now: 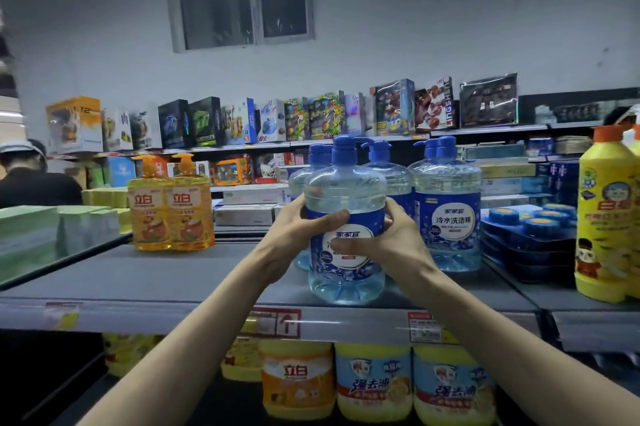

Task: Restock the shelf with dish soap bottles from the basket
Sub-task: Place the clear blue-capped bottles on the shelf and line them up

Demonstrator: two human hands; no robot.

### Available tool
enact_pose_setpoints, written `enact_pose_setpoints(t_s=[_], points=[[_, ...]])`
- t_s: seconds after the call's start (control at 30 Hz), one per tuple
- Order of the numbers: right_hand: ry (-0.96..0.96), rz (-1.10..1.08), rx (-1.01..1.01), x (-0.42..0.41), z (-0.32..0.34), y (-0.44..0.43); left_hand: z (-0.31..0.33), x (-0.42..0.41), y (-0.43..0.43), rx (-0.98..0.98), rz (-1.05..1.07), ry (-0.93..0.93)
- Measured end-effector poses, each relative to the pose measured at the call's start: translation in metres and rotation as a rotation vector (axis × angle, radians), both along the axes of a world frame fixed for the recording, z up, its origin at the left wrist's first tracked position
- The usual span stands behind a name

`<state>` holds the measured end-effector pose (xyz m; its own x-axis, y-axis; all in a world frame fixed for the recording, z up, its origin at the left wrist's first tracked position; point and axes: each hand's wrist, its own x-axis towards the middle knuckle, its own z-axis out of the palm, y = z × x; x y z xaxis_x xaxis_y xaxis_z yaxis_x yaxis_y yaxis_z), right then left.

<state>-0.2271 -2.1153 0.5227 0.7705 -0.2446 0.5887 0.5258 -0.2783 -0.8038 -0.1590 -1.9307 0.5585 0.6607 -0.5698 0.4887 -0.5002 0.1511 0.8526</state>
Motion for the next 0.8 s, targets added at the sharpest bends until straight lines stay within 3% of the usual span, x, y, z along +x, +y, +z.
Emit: enact_pose_setpoints(t_s=[0.2,0.37,0.47,0.6,0.8], points=[[0.048,0.044,-0.011,0.011,-0.002,0.012,-0.009,0.014,0.005,-0.062,-0.017,0.106],[0.078,-0.010,-0.185,0.004,-0.003,0.015,-0.021,0.012,0.014,-0.029,0.039,0.033],[0.112,-0.113,-0.359,-0.012,-0.011,0.010,-0.038,0.010,0.026,0.108,0.156,-0.065],[0.120,-0.187,-0.431,-0.022,-0.025,0.008,-0.054,0.010,0.045,0.305,0.238,-0.180],[0.046,-0.261,-0.471,-0.012,-0.032,0.020,-0.056,0.018,0.057,0.351,0.229,-0.253]])
